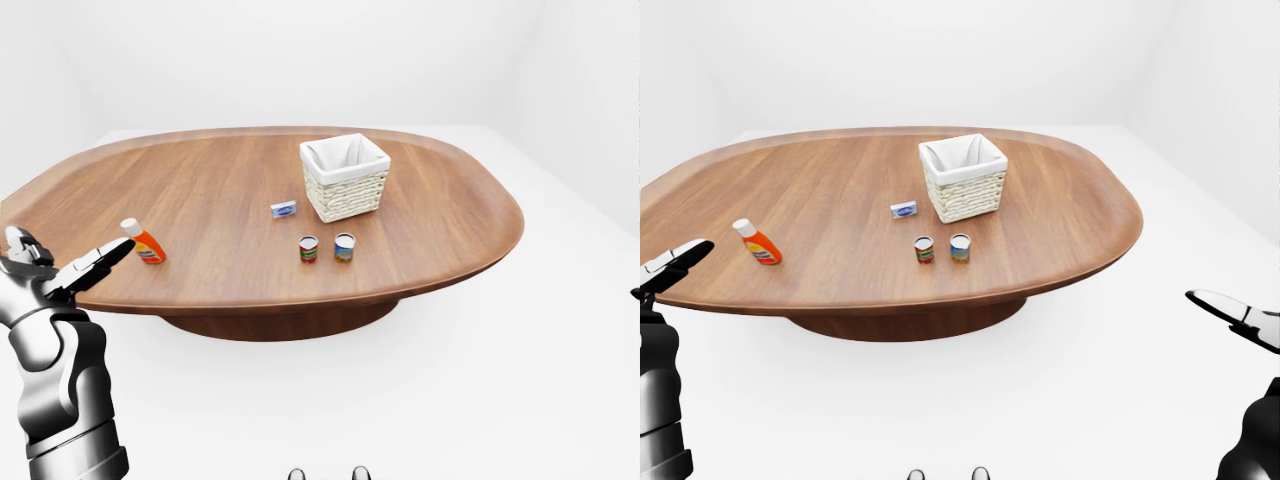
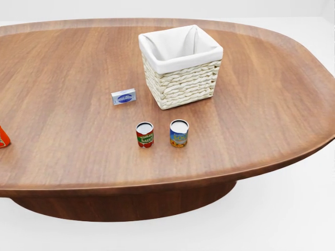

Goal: Pick up the tomato sauce, and put it in the basket.

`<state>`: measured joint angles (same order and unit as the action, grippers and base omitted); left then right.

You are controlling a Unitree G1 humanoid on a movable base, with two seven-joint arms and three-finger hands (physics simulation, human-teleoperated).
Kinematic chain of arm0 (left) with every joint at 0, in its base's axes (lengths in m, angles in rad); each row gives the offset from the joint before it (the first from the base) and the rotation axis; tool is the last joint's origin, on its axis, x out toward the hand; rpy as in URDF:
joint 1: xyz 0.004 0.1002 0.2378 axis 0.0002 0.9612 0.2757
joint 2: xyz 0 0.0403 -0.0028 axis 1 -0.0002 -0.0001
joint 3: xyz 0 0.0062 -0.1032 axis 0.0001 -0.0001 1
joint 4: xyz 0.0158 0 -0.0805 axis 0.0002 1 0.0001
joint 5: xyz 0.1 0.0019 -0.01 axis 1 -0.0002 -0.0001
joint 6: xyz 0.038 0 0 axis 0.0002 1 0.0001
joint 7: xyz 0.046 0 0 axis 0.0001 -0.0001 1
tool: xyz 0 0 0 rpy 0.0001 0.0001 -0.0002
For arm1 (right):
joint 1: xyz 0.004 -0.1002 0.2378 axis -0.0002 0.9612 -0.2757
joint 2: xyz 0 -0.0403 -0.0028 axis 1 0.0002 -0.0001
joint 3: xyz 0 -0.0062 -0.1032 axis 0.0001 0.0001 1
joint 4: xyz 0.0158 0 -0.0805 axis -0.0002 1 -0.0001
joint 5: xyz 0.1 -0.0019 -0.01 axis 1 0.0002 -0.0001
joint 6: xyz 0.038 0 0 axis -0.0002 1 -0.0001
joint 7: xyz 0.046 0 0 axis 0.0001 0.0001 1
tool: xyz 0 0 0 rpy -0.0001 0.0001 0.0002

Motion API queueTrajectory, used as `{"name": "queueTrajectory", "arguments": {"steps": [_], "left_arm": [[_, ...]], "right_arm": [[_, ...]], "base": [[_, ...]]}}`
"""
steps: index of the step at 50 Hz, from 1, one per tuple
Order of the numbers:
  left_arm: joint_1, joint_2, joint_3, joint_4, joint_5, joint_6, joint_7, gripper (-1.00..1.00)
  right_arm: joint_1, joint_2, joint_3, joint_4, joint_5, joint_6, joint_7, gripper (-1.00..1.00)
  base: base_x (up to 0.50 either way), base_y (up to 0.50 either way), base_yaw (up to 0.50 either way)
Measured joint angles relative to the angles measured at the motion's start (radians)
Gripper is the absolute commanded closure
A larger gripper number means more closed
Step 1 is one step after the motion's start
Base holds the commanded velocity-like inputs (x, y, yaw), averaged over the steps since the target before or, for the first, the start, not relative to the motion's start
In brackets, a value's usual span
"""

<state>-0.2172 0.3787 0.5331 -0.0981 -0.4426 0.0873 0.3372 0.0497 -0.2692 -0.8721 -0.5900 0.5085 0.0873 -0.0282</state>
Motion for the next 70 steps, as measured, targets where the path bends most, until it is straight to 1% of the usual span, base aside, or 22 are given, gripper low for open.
{"name": "queueTrajectory", "arguments": {"steps": [35,47,70], "left_arm": [[0.000,-0.002,-0.003,-0.006,-0.009,0.000,-0.001,-1.00],[0.000,-0.004,-0.004,-0.003,-0.010,0.000,-0.004,-1.00],[-0.001,-0.005,-0.008,0.003,-0.008,0.000,-0.004,-1.00]], "right_arm": [[-0.003,0.003,0.016,0.012,-0.017,0.000,0.006,-1.00],[-0.004,0.007,0.031,0.016,-0.046,0.000,0.016,-1.00],[-0.008,0.011,0.044,0.016,-0.068,0.000,0.025,-1.00]], "base": [[0.00,-0.26,0.00],[0.00,0.00,0.00],[0.30,0.00,0.00]]}}
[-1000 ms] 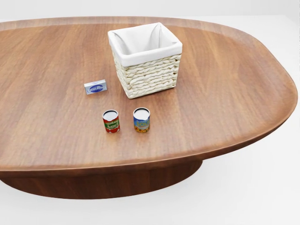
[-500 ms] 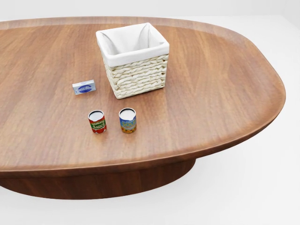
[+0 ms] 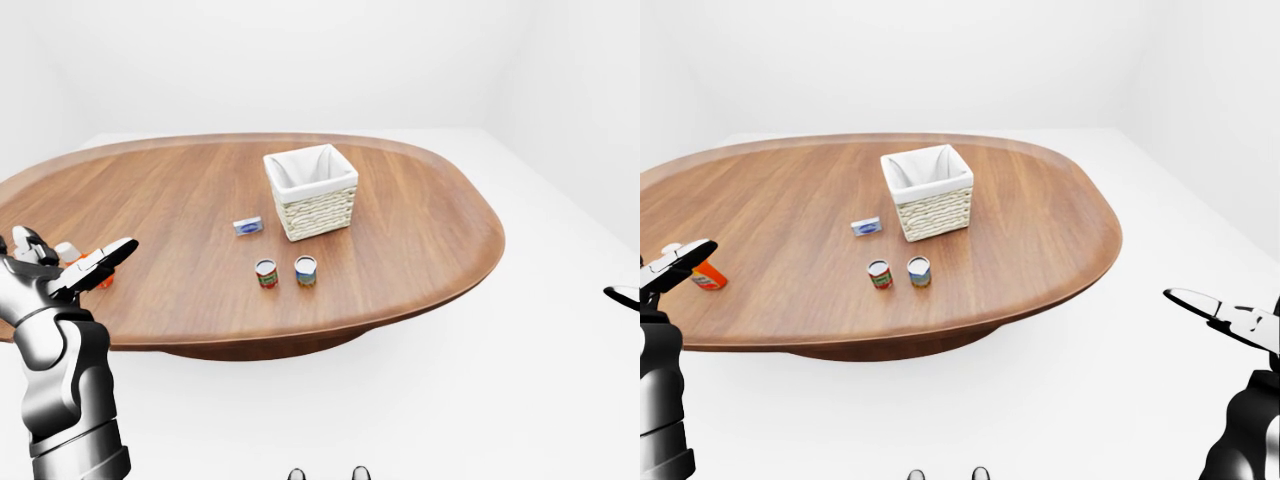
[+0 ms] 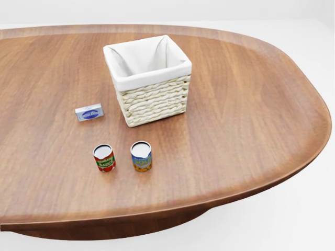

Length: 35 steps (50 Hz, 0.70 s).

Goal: Pick up the tomato sauce, and put it in the basket.

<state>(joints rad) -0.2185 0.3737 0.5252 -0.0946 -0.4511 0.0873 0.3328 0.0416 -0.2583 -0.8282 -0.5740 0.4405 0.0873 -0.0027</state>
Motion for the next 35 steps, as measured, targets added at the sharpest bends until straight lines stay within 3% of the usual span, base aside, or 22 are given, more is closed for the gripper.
{"name": "queueTrajectory", "arguments": {"steps": [35], "left_arm": [[0.004,-0.008,-0.007,-0.003,0.006,0.000,-0.006,-1.00]], "right_arm": [[-0.002,0.007,0.022,0.018,-0.022,0.000,0.008,-1.00]], "base": [[0.33,0.00,0.00]]}}
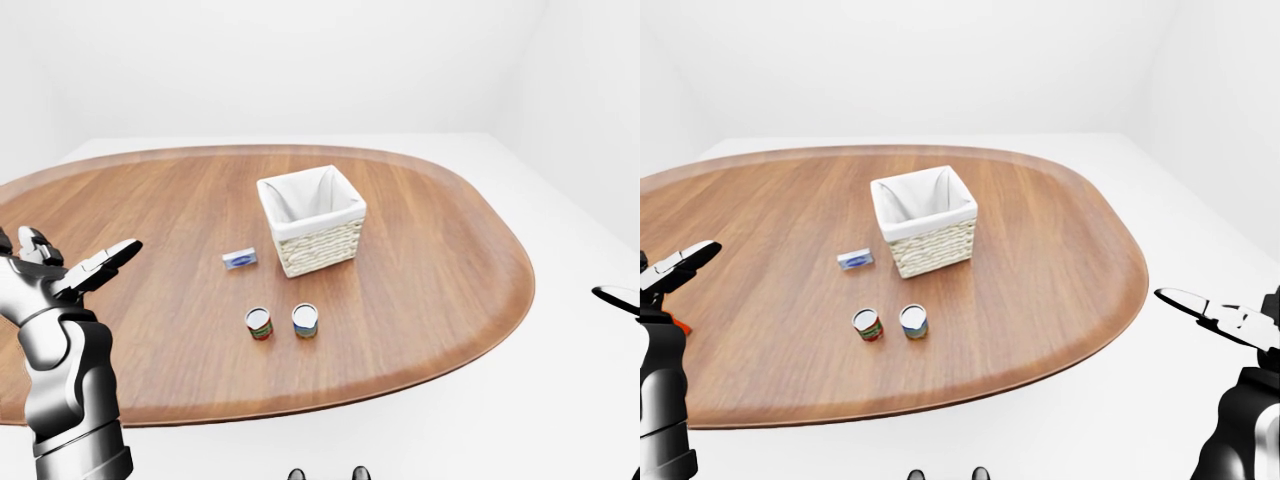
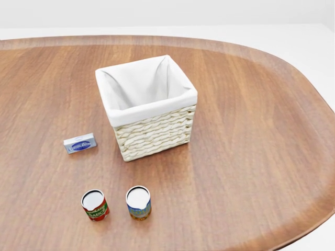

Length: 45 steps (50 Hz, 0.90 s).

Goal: Pick up the tomato sauce, and put it in the basket.

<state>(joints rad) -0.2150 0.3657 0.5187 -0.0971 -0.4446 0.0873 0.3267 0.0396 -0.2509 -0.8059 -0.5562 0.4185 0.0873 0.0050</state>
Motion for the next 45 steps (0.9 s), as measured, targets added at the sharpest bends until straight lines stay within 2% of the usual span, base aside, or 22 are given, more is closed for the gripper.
{"name": "queueTrajectory", "arguments": {"steps": [26,34,40,43,45], "left_arm": [[0.000,-0.003,-0.002,-0.001,0.003,0.000,-0.001,-1.00],[-0.001,-0.003,-0.006,0.004,0.011,0.000,-0.001,-1.00],[0.005,-0.008,-0.038,0.018,0.095,0.000,-0.017,-1.00],[0.015,-0.010,-0.070,0.008,0.158,0.000,-0.058,-1.00],[0.031,-0.011,-0.105,-0.007,0.241,0.000,-0.099,-1.00]], "right_arm": [[0.000,0.000,0.003,0.006,-0.002,0.000,0.001,-1.00],[0.000,0.003,-0.002,0.000,0.007,0.000,-0.001,-1.00],[0.002,0.003,-0.004,-0.003,0.012,0.000,-0.003,-1.00],[0.003,0.003,-0.005,-0.005,0.013,0.000,-0.005,-1.00],[0.003,0.003,-0.005,-0.006,0.014,0.000,-0.005,-1.00]], "base": [[0.33,0.00,0.00],[0.00,0.00,0.00],[0.00,0.00,0.00],[0.00,0.00,0.00],[0.00,0.00,0.00]]}}
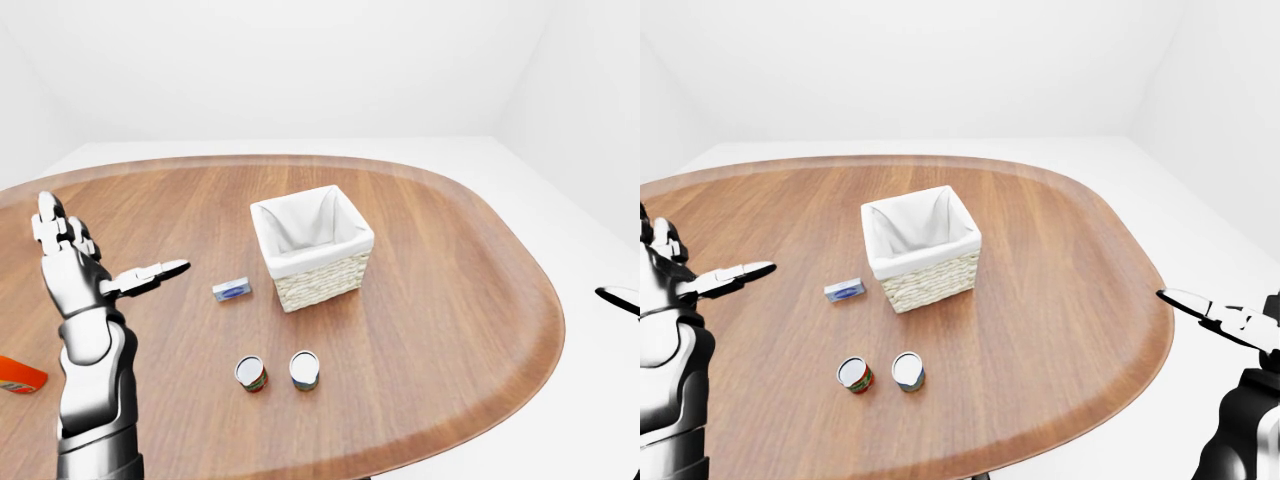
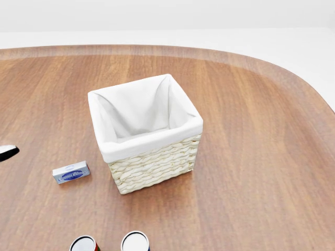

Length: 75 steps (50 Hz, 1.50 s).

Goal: Pick up the tomato sauce, and put it in the basket.

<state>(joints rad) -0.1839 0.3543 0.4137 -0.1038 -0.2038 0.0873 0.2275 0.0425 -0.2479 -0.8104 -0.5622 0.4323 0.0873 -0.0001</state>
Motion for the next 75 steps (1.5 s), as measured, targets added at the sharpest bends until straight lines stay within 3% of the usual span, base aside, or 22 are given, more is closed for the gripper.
{"name": "queueTrajectory", "arguments": {"steps": [8,14,18,25,26,35,50,75], "left_arm": [[0.099,-0.030,-0.090,-0.042,0.457,-0.002,-0.164,-1.00],[0.171,-0.068,-0.112,-0.047,0.749,-0.025,-0.261,-1.00],[0.220,-0.090,-0.121,-0.045,0.892,-0.068,-0.314,-1.00],[0.301,-0.124,-0.139,-0.021,1.066,-0.165,-0.387,-1.00],[0.310,-0.129,-0.141,-0.018,1.081,-0.175,-0.397,-1.00],[0.379,-0.163,-0.156,0.001,1.178,-0.175,-0.470,-1.00],[0.451,-0.199,-0.168,0.000,1.228,-0.175,-0.562,-1.00],[0.485,-0.219,-0.211,0.002,1.244,-0.175,-0.578,-1.00]], "right_arm": [[0.000,0.000,0.001,-0.002,0.002,0.000,-0.002,-1.00],[0.000,0.000,0.002,-0.001,0.003,0.000,-0.003,-1.00],[0.000,0.001,0.003,0.001,0.003,0.000,-0.003,-1.00],[0.000,0.001,0.005,0.005,0.002,0.000,-0.002,-1.00],[0.001,0.001,0.005,0.005,0.002,0.000,-0.002,-1.00],[0.002,0.003,0.005,0.006,0.002,0.000,-0.002,-1.00],[0.002,0.004,0.008,0.011,0.001,0.000,-0.002,-1.00],[0.002,0.004,0.008,0.003,0.002,0.000,-0.005,-1.00]], "base": [[0.00,0.00,0.00],[0.00,0.00,0.00],[0.00,0.00,0.00],[0.00,0.00,0.00],[0.00,0.00,0.00],[0.00,0.00,0.00],[0.00,0.00,0.00],[0.00,0.00,0.00]]}}
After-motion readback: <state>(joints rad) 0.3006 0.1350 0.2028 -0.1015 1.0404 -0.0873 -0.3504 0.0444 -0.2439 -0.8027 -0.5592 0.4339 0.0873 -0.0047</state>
